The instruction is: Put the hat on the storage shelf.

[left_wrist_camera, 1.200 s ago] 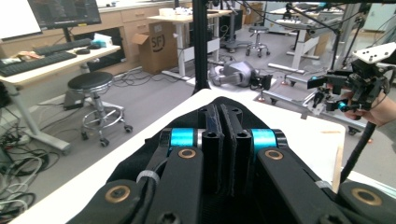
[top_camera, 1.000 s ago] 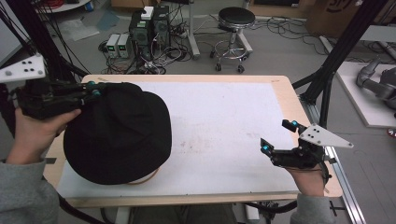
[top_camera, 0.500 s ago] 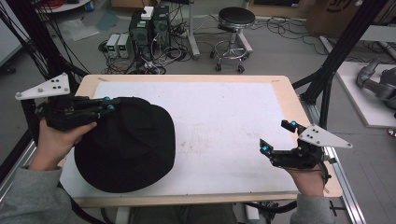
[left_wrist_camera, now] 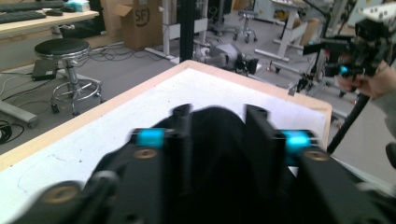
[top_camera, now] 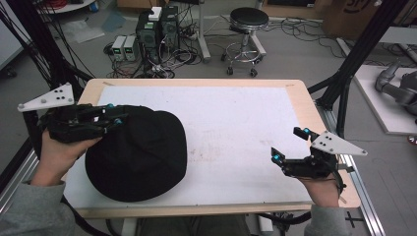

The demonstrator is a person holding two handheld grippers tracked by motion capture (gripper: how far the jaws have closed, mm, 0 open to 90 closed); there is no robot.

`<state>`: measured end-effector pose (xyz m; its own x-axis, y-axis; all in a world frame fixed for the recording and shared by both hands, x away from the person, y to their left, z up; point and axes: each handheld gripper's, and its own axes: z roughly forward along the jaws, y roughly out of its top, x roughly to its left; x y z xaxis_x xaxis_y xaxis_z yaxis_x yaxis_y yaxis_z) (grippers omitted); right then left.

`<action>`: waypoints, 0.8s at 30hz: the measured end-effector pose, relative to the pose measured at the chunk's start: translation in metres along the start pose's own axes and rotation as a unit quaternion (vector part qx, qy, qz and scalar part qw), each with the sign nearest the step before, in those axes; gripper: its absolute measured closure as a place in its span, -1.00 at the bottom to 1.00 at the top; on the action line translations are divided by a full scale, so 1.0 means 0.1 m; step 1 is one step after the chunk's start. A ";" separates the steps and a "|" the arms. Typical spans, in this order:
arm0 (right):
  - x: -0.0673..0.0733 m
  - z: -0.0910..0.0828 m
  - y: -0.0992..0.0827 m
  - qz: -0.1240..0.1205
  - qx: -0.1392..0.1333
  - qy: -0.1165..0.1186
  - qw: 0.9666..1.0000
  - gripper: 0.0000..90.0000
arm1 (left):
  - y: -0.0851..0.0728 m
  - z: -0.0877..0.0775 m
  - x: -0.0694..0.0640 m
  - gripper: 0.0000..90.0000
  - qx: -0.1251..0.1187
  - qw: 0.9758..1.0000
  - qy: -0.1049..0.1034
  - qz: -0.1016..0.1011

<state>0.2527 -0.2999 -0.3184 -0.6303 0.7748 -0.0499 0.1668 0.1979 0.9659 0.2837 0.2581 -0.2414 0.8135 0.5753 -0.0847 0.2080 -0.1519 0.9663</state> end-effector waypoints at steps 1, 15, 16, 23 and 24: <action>0.00 0.00 0.00 0.001 0.001 0.000 1.000 -0.92 | 0.00 -0.02 0.01 0.11 -0.002 1.000 0.007 -0.007; 0.03 0.04 -0.02 0.001 0.007 -0.002 1.000 -0.92 | -0.17 -0.49 0.08 -0.70 -0.048 0.995 0.074 -0.049; 0.03 0.05 -0.02 0.001 0.006 -0.002 1.000 -0.92 | -0.19 -0.52 0.08 -0.70 -0.048 0.995 0.078 -0.049; 0.02 0.05 -0.03 0.006 0.006 -0.004 1.000 -0.92 | -0.33 -0.71 0.08 -0.70 -0.064 0.990 0.116 -0.053; 0.01 0.06 -0.03 0.005 0.004 -0.005 1.000 -0.92 | -0.36 -0.73 0.08 -0.70 -0.064 0.989 0.124 -0.054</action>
<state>0.2556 -0.2960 -0.3229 -0.6203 0.7831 -0.0433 0.1791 0.1952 0.9643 0.2430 0.3268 -0.2588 0.6291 0.7640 -0.1430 0.2034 0.0157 0.9790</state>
